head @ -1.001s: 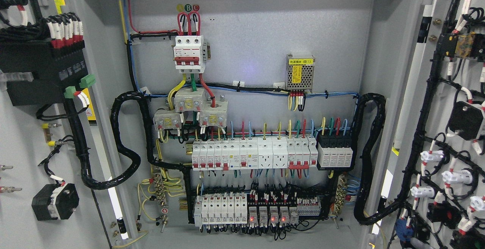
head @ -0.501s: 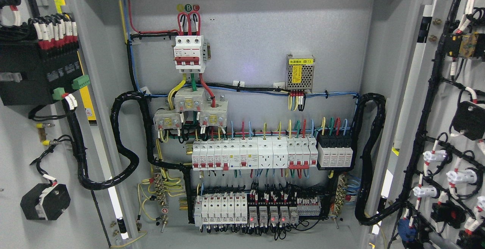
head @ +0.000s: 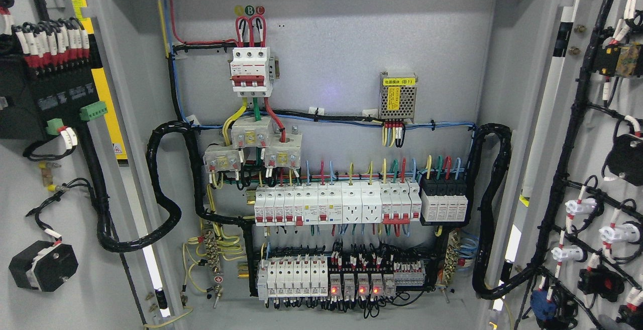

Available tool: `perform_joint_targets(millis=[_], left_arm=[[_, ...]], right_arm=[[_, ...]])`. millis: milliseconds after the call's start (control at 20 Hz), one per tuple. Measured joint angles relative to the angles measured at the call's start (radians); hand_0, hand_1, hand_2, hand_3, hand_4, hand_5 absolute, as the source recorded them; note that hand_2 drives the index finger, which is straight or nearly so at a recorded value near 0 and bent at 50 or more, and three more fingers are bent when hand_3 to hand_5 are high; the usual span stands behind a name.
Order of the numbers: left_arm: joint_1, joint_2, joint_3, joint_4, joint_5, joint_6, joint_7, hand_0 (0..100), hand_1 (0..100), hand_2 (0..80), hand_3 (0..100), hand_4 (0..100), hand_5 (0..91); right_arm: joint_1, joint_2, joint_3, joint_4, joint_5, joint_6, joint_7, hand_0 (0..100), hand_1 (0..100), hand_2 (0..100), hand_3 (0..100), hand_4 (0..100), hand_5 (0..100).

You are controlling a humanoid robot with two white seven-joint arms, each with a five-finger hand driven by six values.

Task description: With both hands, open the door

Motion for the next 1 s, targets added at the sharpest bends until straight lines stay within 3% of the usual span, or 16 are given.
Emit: perform_joint_targets(millis=[300, 1001], left_arm=[[-0.009, 0.071, 0.033, 0.073, 0.092, 0.007, -0.056, 0, 0, 0.0, 0, 0, 0.0], [-0.124, 0.249, 0.06, 0.284, 0.165, 0.046, -0.13, 0, 0, 0.0, 0, 0, 0.0]], right_arm=[[0.005, 0.005, -0.03, 0.0, -0.024, 0.005, 0.0, 20, 12, 0, 0, 0, 0], [0.006, 0.011, -0.098, 0.006, -0.049, 0.009, -0.001, 20, 12, 0, 0, 0, 0]])
